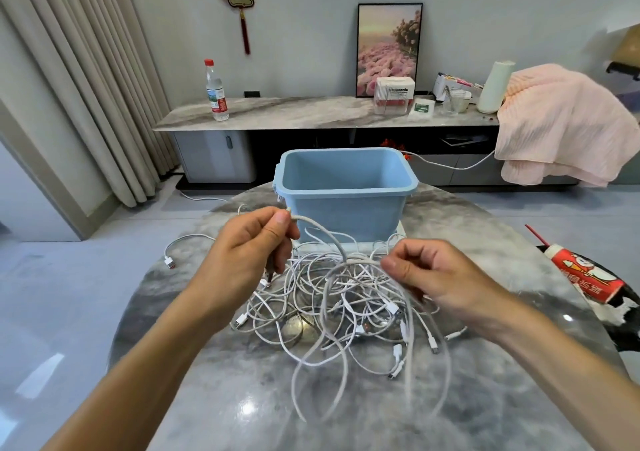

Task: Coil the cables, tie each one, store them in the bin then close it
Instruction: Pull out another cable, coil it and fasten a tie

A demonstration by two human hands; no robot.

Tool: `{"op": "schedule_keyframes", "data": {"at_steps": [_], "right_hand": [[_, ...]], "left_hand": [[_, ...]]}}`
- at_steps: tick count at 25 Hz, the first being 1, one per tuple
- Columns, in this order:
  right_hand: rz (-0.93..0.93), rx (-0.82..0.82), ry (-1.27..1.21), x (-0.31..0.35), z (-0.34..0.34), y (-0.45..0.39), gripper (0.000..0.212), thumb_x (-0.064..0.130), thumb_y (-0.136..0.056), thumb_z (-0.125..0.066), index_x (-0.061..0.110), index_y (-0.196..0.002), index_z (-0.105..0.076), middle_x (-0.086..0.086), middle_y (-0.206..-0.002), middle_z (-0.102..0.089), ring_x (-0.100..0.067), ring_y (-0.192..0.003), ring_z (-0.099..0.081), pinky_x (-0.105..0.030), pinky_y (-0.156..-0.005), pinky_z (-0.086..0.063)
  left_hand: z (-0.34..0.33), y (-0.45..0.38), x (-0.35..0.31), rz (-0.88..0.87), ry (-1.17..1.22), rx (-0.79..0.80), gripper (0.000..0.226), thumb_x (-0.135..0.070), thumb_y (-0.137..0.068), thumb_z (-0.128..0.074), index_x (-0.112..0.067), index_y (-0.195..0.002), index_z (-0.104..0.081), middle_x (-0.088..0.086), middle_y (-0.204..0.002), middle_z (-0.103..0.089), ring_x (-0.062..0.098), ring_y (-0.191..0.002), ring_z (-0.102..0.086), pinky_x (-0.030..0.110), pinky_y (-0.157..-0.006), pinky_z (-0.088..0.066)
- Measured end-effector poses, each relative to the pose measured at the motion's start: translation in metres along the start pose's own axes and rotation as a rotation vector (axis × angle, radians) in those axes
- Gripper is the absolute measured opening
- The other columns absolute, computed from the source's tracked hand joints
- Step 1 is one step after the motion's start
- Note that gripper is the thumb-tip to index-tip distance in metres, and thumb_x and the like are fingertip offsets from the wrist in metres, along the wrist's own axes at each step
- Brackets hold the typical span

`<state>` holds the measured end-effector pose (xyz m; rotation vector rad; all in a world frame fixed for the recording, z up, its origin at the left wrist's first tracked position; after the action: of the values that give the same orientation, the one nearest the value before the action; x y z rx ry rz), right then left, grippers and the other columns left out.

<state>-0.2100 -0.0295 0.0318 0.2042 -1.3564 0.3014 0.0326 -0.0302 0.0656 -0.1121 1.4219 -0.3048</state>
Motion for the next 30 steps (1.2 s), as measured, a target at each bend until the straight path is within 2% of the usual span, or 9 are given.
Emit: {"op": "schedule_keyframes", "data": {"at_steps": [2, 8, 13, 16, 18, 20, 23, 25, 30], "right_hand": [[-0.042, 0.026, 0.100, -0.006, -0.001, 0.000, 0.028, 0.035, -0.092, -0.055, 0.008, -0.082, -0.056, -0.003, -0.064, -0.058, -0.017, -0.057, -0.054, -0.030, -0.056, -0.046], [-0.333, -0.558, 0.570, -0.044, 0.109, 0.009, 0.037, 0.032, -0.105, -0.042, 0.004, -0.083, -0.053, -0.010, -0.065, -0.056, -0.025, -0.045, -0.056, -0.036, -0.057, -0.046], [-0.813, -0.216, 1.068, -0.099, 0.123, 0.019, 0.032, 0.028, -0.100, -0.046, 0.006, -0.079, -0.056, -0.007, -0.066, -0.059, -0.029, -0.070, -0.065, -0.030, -0.062, -0.046], [-0.736, -0.245, 1.245, -0.068, 0.109, 0.012, 0.025, 0.032, -0.096, -0.049, 0.015, -0.081, -0.058, -0.007, -0.081, -0.067, -0.028, -0.073, -0.062, -0.030, -0.066, -0.050], [-0.275, -0.482, 1.074, -0.020, 0.084, 0.006, 0.019, 0.033, -0.099, -0.051, 0.021, -0.090, -0.062, 0.001, -0.094, -0.069, -0.021, -0.080, -0.063, -0.031, -0.070, -0.050], [0.043, -0.404, 0.482, 0.027, 0.033, 0.005, 0.022, 0.042, -0.098, -0.054, 0.026, -0.106, -0.067, 0.012, -0.101, -0.070, -0.008, -0.089, -0.065, -0.023, -0.074, -0.048], [0.083, -0.091, 0.205, 0.041, -0.032, 0.005, 0.038, 0.055, -0.091, -0.054, 0.032, -0.119, -0.063, 0.010, -0.104, -0.072, -0.004, -0.085, -0.067, -0.022, -0.073, -0.051], [0.134, -0.051, 0.285, 0.033, -0.044, 0.003, 0.024, 0.037, -0.099, -0.053, 0.017, -0.101, -0.067, 0.000, -0.071, -0.067, -0.007, -0.055, -0.053, -0.021, -0.052, -0.040], [-0.143, -0.449, 0.345, -0.012, 0.033, -0.010, 0.040, 0.027, -0.102, -0.049, 0.010, -0.067, -0.061, 0.000, -0.054, -0.052, -0.016, -0.052, -0.046, -0.027, -0.050, -0.034]], "left_hand": [[0.001, -0.002, 0.001, 0.019, 0.035, -0.063, 0.032, -0.026, -0.103, -0.044, -0.007, -0.081, -0.057, -0.007, -0.050, -0.048, 0.011, -0.049, -0.044, 0.040, -0.063, -0.035], [0.072, -0.015, 0.000, 0.153, 0.503, -0.614, 0.033, -0.027, -0.106, -0.039, -0.018, -0.076, -0.050, -0.010, -0.048, -0.042, 0.007, -0.044, -0.039, 0.023, -0.058, -0.042], [0.077, -0.013, -0.003, 0.106, 0.585, -0.608, 0.034, -0.032, -0.106, -0.036, -0.019, -0.078, -0.050, -0.010, -0.050, -0.041, 0.007, -0.045, -0.040, 0.022, -0.060, -0.042], [0.055, -0.012, -0.014, 0.033, 0.409, -0.458, 0.035, -0.029, -0.106, -0.035, -0.016, -0.079, -0.052, -0.009, -0.052, -0.042, 0.008, -0.047, -0.042, 0.021, -0.056, -0.047], [0.040, -0.011, -0.019, -0.005, 0.318, -0.363, 0.035, -0.027, -0.106, -0.036, -0.014, -0.079, -0.054, -0.008, -0.051, -0.043, 0.009, -0.048, -0.042, 0.021, -0.057, -0.049], [0.026, -0.009, -0.022, -0.051, 0.270, -0.272, 0.034, -0.026, -0.105, -0.039, -0.011, -0.079, -0.055, -0.007, -0.050, -0.043, 0.011, -0.048, -0.040, 0.023, -0.058, -0.048], [0.009, -0.005, -0.021, -0.101, 0.178, -0.124, 0.032, -0.029, -0.101, -0.043, -0.009, -0.080, -0.057, -0.004, -0.052, -0.044, 0.013, -0.049, -0.041, 0.035, -0.060, -0.040], [0.004, -0.002, -0.019, -0.102, 0.195, -0.085, 0.032, -0.030, -0.100, -0.042, -0.009, -0.081, -0.057, -0.003, -0.053, -0.044, 0.013, -0.050, -0.041, 0.036, -0.060, -0.037], [0.029, -0.006, -0.028, -0.087, 0.530, -0.348, 0.034, -0.029, -0.104, -0.036, -0.015, -0.079, -0.054, -0.009, -0.052, -0.042, 0.008, -0.049, -0.042, 0.022, -0.061, -0.048]]}}
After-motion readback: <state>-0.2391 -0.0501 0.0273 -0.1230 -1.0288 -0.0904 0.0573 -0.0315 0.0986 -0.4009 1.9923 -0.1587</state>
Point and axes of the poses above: each hand's wrist, its own y-axis away from the middle knuckle, its own z-axis out of the back of the hand, x = y × z, the point moved 3 cm from there along -y, towards the middle knuckle
